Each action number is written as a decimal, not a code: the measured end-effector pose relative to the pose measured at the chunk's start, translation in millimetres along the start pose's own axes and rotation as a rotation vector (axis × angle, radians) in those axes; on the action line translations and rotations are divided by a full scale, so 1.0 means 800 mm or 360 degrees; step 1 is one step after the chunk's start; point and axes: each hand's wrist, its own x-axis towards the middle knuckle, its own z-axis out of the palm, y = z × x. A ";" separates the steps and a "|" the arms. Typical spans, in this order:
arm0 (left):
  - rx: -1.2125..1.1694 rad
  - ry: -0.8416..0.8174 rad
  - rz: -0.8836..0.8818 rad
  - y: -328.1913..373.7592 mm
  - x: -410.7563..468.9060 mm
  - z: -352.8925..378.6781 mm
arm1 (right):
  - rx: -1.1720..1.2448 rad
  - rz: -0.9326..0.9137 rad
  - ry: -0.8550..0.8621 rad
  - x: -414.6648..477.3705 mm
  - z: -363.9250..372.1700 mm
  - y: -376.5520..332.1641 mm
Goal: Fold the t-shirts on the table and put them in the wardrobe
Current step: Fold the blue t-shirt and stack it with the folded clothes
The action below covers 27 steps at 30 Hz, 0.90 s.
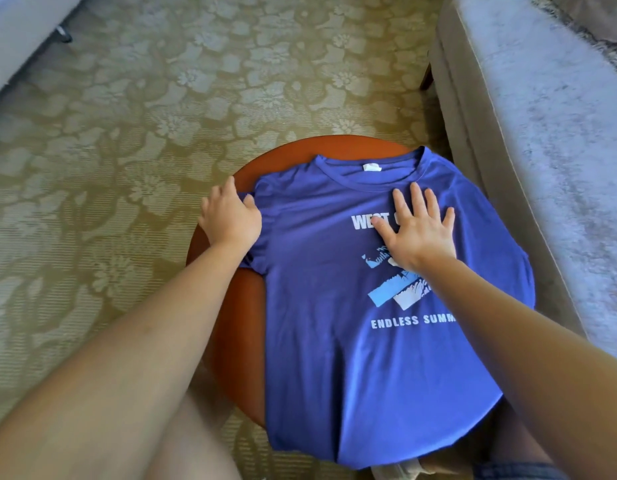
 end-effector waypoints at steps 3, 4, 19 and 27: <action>-0.0047 -0.0136 0.0056 -0.009 0.009 -0.003 | -0.0012 0.0009 0.0006 0.000 0.000 -0.001; -0.0063 -0.0152 0.0078 -0.011 0.010 -0.003 | -0.0015 0.0011 0.0004 0.000 0.001 -0.001; -0.0299 0.0316 -0.0275 -0.037 0.053 -0.055 | -0.0049 0.0031 0.0025 0.000 0.001 -0.004; 0.0466 -0.0472 0.0672 0.016 -0.060 0.011 | -0.0013 0.0046 -0.0017 0.005 -0.002 -0.003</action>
